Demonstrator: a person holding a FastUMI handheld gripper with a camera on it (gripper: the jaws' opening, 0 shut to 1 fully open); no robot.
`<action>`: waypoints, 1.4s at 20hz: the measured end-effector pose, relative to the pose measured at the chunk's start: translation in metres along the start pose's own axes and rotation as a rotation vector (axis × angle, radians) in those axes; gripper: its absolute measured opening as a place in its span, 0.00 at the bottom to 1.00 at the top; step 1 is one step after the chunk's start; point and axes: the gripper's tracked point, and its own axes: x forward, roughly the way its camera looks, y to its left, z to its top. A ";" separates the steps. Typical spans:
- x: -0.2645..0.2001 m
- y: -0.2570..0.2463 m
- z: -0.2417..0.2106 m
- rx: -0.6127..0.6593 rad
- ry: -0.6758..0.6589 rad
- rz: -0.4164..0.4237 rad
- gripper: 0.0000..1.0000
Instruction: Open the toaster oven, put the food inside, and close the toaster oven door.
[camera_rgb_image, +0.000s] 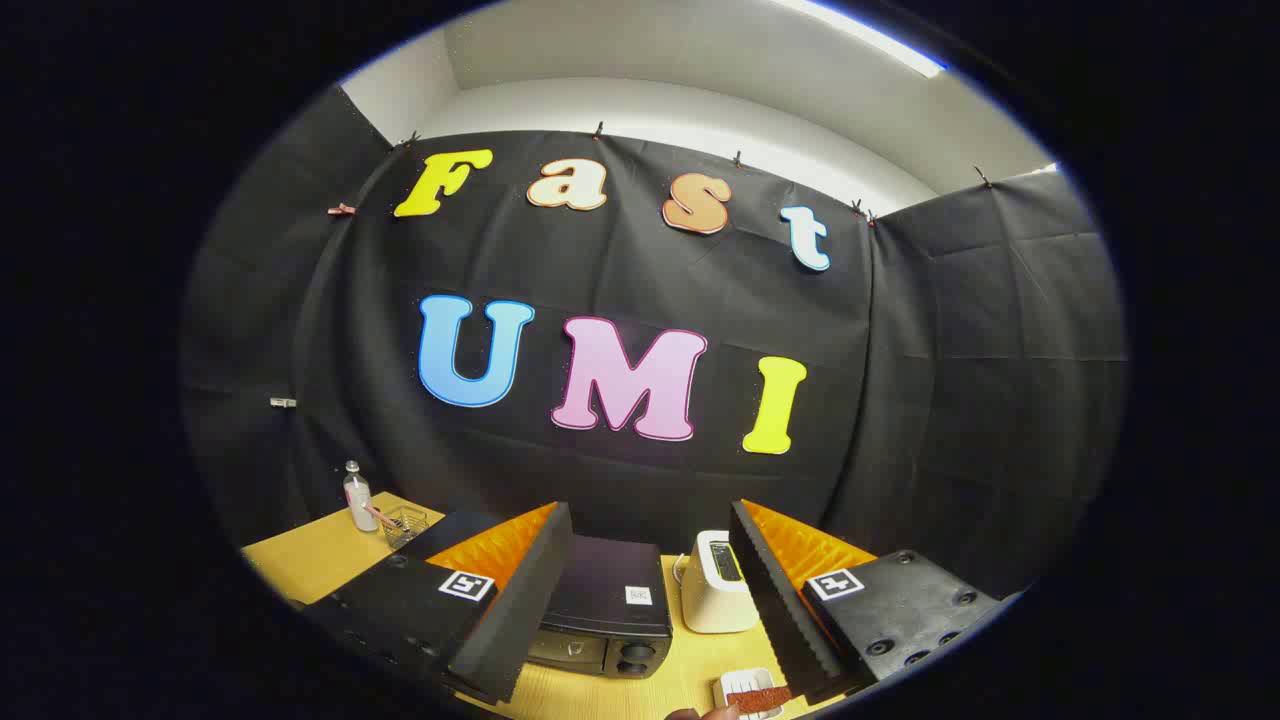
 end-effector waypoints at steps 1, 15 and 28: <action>-0.001 0.001 0.000 0.000 -0.001 0.002 0.97; -0.011 0.007 0.004 0.005 -0.008 0.012 0.97; -0.014 0.011 0.007 -0.011 -0.016 0.013 0.97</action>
